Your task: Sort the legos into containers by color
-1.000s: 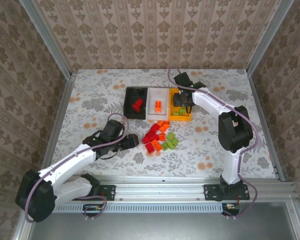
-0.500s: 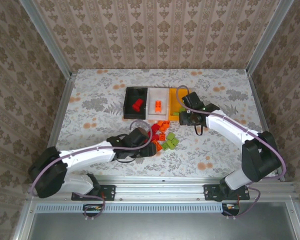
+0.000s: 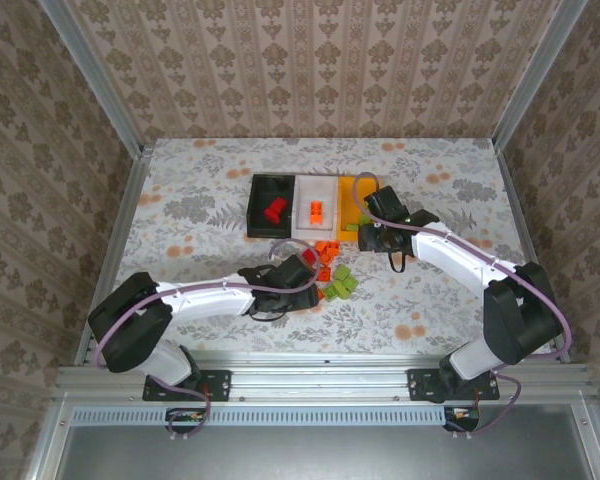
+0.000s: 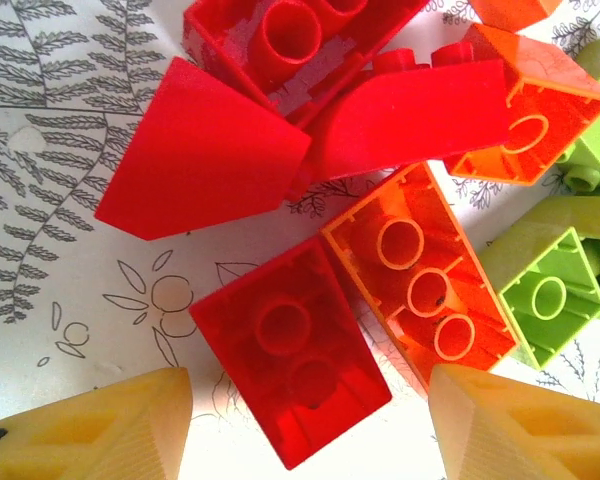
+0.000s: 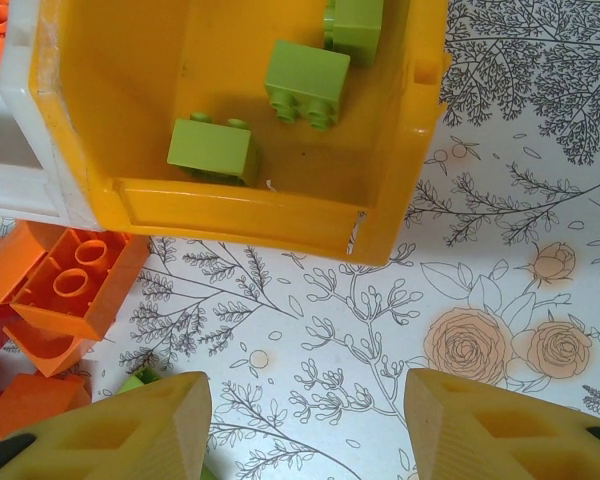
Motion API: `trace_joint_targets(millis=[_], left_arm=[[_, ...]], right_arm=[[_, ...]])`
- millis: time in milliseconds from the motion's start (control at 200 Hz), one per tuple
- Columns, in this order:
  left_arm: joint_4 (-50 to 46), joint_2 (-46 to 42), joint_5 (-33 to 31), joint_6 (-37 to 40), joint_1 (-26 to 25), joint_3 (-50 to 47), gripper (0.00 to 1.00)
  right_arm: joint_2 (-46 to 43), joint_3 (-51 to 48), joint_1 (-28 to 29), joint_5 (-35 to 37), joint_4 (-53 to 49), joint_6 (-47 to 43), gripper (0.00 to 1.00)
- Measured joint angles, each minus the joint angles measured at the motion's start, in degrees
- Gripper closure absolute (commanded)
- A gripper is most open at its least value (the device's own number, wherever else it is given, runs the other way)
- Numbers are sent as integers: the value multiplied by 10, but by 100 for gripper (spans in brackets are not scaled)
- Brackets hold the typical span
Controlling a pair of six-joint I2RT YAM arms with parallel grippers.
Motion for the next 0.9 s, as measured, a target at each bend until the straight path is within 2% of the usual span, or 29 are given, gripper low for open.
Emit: trace_joint_targets(millis=[345,725,900], left_arm=[[25,-2,-30,0,0,-39,38],[7,-87,-50,10,1,-85,37],[7,-96,-50,28,23,-85,36]], right_arm=[[-2,-4,0,0,12,1,45],[-8,-10,0,-1,12,12,45],[-8,-10,0,-5,12,13,45]])
